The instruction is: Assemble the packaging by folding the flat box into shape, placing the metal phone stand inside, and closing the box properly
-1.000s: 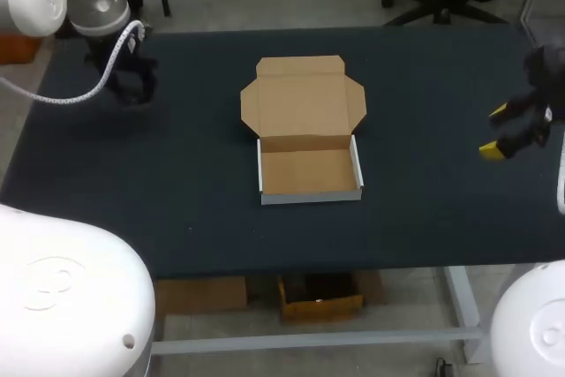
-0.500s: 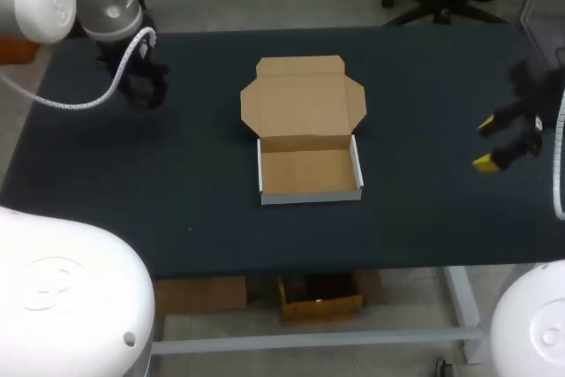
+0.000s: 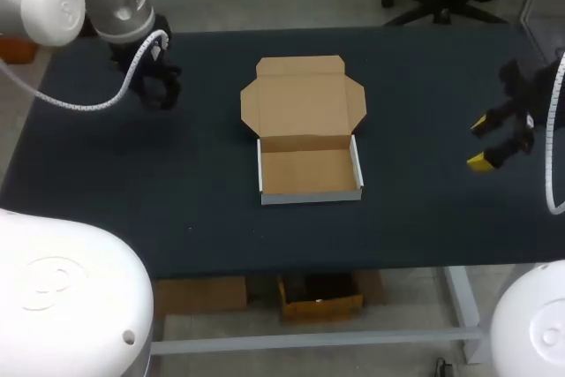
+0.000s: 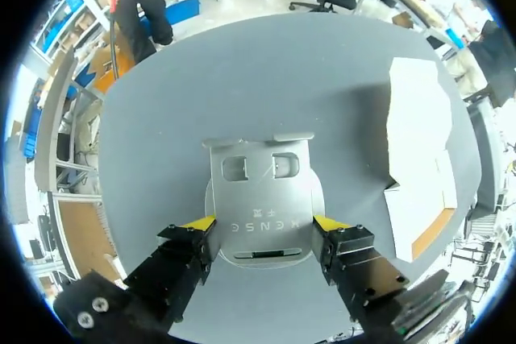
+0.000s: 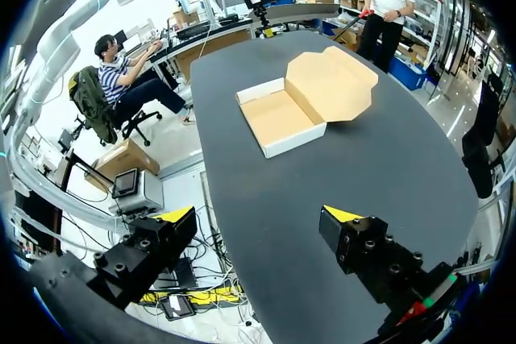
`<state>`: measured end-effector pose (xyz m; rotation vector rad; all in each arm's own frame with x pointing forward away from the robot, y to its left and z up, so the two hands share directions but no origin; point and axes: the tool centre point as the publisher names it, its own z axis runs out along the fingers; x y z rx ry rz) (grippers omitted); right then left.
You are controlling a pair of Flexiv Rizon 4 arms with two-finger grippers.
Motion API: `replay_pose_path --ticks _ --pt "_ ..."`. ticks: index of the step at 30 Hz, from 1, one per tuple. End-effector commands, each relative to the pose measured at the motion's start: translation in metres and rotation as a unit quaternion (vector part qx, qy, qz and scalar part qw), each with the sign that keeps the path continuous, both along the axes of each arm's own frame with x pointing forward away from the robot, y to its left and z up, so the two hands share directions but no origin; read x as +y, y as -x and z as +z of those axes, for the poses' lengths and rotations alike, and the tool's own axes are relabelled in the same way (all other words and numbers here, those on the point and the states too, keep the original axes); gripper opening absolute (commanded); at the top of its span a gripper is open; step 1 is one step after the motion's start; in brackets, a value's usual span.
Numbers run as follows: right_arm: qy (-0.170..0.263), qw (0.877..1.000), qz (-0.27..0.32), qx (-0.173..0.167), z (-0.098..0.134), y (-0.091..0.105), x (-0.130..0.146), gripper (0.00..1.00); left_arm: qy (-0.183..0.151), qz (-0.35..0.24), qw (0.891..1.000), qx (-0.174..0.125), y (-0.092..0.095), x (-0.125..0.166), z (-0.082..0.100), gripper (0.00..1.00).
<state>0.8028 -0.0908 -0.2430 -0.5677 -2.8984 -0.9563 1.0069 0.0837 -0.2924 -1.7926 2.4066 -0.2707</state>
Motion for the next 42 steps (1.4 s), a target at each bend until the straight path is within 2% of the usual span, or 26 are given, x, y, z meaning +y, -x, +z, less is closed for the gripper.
replay_pose_path --ticks 1,11,21,29,42 --pt "-0.001 1.000 0.001 0.001 0.001 0.000 -0.001 1.00 -0.008 -0.011 1.000 -0.011 0.014 -0.015 0.008 0.00" --pt "-0.001 1.000 0.001 0.001 0.001 0.000 -0.001 1.00 -0.013 -0.041 0.999 -0.009 0.028 -0.055 0.010 0.00" --pt "-0.001 1.000 0.001 0.001 0.001 0.000 -0.001 1.00 0.005 -0.058 0.998 0.005 0.047 -0.100 0.013 0.00" --pt "-0.001 1.000 0.001 0.001 0.001 0.000 -0.001 1.00 -0.003 -0.091 0.996 0.018 0.062 -0.141 0.005 0.00" --pt "-0.001 1.000 0.001 0.001 0.001 0.000 -0.001 1.00 -0.006 -0.135 0.991 0.026 0.084 -0.189 0.000 0.00"
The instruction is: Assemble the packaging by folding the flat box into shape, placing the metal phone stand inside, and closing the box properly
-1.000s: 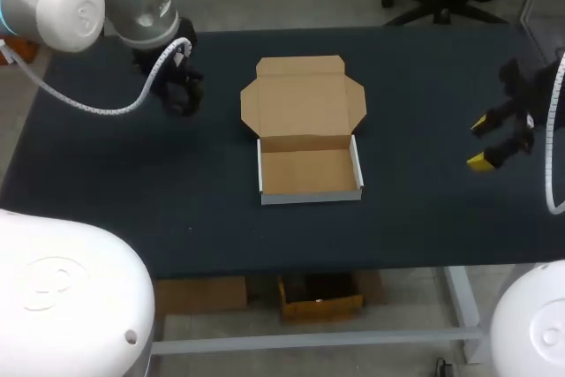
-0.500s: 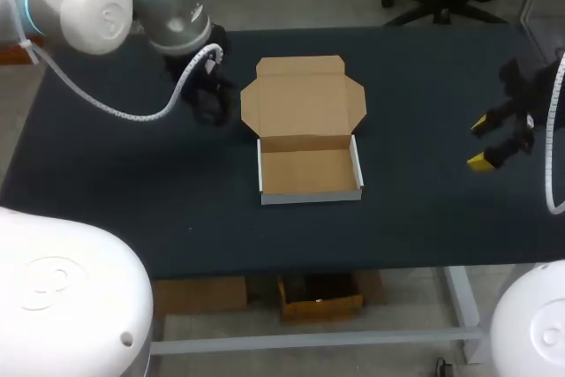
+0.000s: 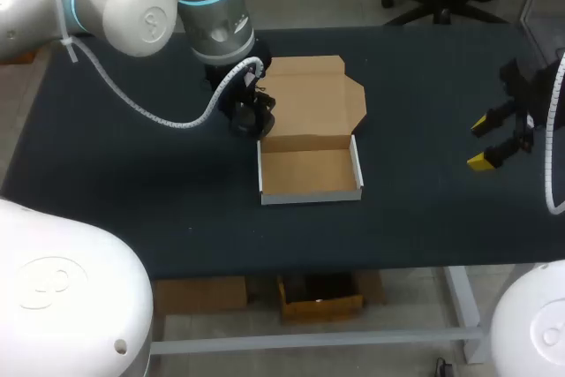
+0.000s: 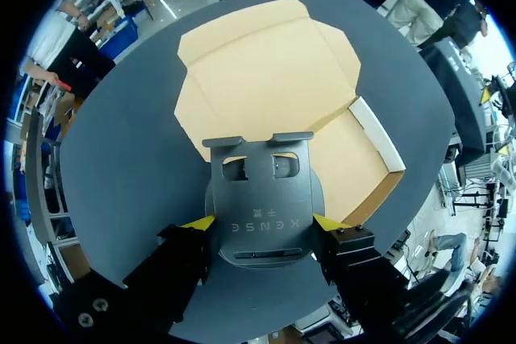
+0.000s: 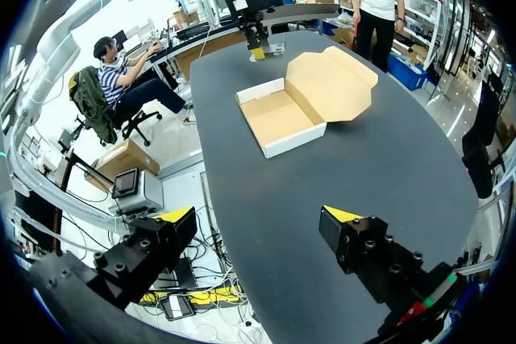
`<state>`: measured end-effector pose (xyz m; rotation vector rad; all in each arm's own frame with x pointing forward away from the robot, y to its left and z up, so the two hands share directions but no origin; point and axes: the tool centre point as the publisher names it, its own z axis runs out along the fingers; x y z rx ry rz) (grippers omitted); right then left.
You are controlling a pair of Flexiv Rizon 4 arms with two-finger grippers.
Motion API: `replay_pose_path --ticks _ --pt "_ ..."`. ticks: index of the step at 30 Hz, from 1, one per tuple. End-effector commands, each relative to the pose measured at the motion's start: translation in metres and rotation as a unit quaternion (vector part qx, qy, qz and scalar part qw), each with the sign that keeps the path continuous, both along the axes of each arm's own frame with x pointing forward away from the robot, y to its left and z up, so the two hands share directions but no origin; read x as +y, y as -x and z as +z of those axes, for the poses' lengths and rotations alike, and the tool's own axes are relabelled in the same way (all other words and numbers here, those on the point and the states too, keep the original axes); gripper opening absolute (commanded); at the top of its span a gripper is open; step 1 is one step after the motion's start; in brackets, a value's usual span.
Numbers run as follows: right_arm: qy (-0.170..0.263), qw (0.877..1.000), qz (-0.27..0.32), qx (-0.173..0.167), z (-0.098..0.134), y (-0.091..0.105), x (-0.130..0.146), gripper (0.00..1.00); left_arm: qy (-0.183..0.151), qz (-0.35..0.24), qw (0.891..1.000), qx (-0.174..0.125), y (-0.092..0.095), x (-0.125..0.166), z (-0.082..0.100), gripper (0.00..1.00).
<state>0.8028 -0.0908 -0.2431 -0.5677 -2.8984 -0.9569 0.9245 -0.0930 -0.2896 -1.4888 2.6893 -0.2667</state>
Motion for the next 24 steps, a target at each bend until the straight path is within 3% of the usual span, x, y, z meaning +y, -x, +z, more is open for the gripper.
replay_pose_path --ticks 1,19,24 --pt "-0.001 1.000 0.001 0.001 0.002 0.000 -0.001 1.00 -0.010 0.001 1.000 0.001 0.002 -0.016 -0.004 0.00" --pt "-0.001 1.000 0.001 0.001 0.002 0.000 -0.001 1.00 0.006 0.013 1.000 0.008 0.011 -0.071 -0.033 0.00" --pt "-0.001 1.000 0.001 0.001 0.002 0.000 -0.001 1.00 0.006 0.015 1.000 -0.002 0.014 -0.083 -0.041 0.00"
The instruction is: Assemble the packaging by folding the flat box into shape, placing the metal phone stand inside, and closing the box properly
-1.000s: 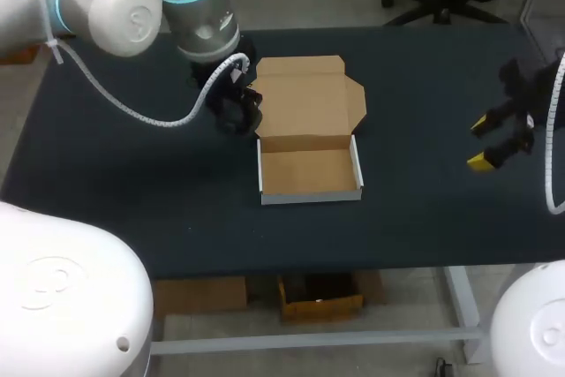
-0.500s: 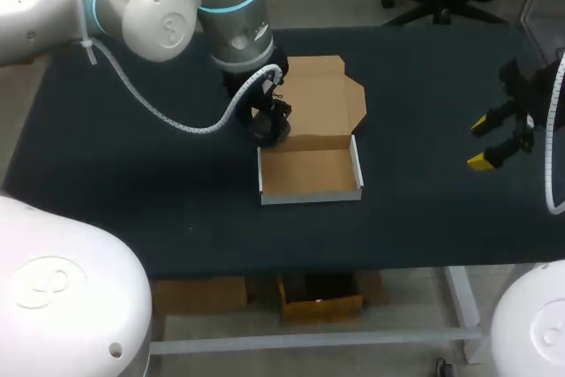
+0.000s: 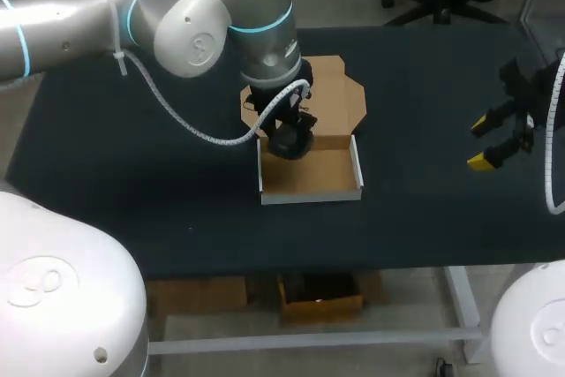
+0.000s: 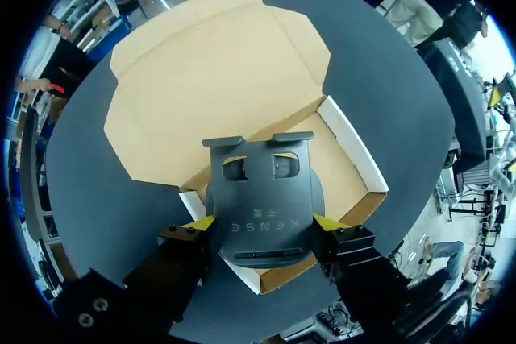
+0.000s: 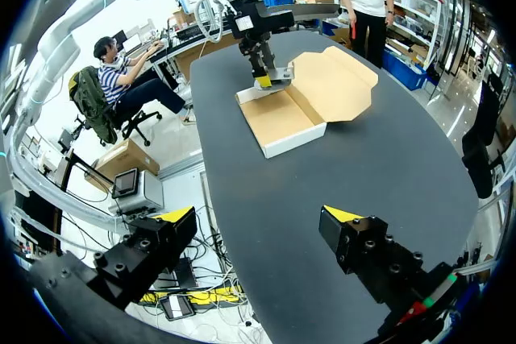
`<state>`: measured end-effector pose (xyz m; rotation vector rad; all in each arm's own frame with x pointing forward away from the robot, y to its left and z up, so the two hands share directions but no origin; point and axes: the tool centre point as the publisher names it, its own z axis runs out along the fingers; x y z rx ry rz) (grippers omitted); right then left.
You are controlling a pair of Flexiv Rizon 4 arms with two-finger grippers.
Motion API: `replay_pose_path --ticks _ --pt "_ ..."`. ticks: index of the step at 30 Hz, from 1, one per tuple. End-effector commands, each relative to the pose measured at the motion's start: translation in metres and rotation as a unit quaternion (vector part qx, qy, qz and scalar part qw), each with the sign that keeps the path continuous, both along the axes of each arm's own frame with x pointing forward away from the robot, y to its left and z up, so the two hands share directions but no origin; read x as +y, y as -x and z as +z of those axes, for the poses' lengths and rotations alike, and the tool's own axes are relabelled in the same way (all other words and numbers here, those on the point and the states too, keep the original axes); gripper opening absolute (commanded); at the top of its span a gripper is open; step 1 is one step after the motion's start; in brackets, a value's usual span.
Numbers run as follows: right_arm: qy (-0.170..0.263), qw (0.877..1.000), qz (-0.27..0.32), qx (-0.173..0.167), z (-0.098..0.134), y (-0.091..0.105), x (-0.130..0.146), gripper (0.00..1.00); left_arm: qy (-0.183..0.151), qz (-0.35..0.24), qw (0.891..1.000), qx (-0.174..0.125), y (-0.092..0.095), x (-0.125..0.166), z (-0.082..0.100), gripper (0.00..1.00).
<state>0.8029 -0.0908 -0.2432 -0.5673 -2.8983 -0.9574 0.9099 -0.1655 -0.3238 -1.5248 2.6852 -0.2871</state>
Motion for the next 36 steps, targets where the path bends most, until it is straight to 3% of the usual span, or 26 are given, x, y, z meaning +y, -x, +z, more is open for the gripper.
replay_pose_path --ticks 1,9,22,36 --pt "0.000 1.000 0.001 0.002 0.002 0.000 -0.001 1.00 0.000 0.005 1.000 -0.001 0.000 -0.012 -0.009 0.00" --pt "0.000 1.000 0.001 0.002 0.002 0.000 -0.001 1.00 0.005 -0.015 1.000 -0.008 0.005 -0.029 -0.027 0.00" --pt "0.000 1.000 0.001 0.002 0.002 0.000 -0.001 1.00 -0.019 -0.054 0.998 0.001 0.007 -0.043 -0.058 0.00" --pt "0.000 1.000 0.001 0.002 0.002 0.000 -0.001 1.00 -0.031 -0.068 0.997 0.002 0.008 -0.045 -0.070 0.00"
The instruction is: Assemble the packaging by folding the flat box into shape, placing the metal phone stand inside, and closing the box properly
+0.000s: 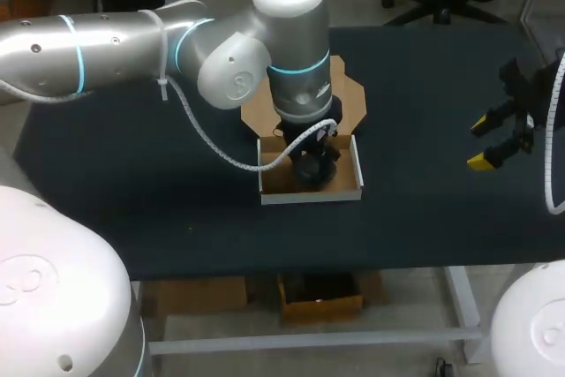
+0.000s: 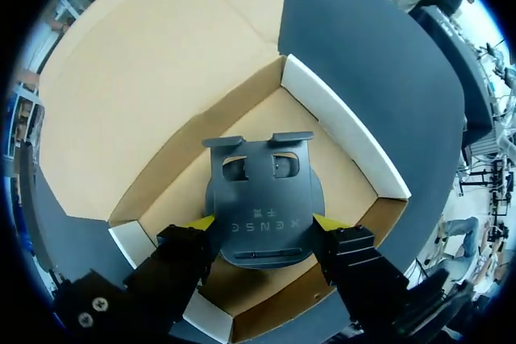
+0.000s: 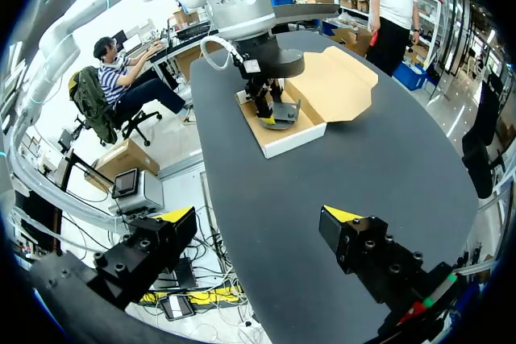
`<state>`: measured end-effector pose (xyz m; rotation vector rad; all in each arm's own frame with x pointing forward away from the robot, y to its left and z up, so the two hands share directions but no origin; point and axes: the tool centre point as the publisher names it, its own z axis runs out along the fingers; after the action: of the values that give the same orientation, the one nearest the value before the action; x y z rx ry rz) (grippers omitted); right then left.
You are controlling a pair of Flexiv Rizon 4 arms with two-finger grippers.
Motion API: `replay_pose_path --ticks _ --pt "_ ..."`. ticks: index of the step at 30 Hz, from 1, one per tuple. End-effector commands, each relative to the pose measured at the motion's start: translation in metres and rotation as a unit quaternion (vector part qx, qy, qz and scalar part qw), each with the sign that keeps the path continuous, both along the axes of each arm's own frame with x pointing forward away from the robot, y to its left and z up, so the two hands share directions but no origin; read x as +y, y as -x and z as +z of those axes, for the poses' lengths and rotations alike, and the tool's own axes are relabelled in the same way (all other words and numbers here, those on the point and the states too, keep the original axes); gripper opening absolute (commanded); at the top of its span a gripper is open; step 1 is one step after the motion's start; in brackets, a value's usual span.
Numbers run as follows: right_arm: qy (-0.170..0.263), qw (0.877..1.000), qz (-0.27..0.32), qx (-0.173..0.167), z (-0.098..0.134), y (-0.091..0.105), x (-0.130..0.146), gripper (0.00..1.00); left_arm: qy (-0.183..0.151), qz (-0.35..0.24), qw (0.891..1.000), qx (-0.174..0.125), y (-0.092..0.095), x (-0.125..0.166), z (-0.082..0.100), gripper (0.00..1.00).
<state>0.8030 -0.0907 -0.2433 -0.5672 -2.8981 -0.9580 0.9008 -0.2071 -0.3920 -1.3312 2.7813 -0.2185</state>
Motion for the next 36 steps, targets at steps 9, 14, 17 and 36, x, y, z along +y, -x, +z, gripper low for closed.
replay_pose_path --ticks 9,14,17,36 --pt "0.000 1.000 0.001 0.002 0.002 0.000 -0.001 1.00 -0.012 -0.001 1.000 -0.009 -0.003 -0.004 0.000 1.00" --pt "0.000 1.000 0.001 0.002 0.002 0.000 -0.001 1.00 -0.011 0.004 1.000 -0.011 -0.007 -0.002 0.001 1.00" --pt "0.000 1.000 0.001 0.002 0.002 0.000 -0.001 1.00 -0.008 0.010 1.000 -0.012 -0.007 0.000 0.005 1.00" --pt "0.000 1.000 0.001 0.002 0.002 0.000 -0.001 1.00 0.000 0.135 0.990 0.033 -0.017 0.004 0.025 1.00"
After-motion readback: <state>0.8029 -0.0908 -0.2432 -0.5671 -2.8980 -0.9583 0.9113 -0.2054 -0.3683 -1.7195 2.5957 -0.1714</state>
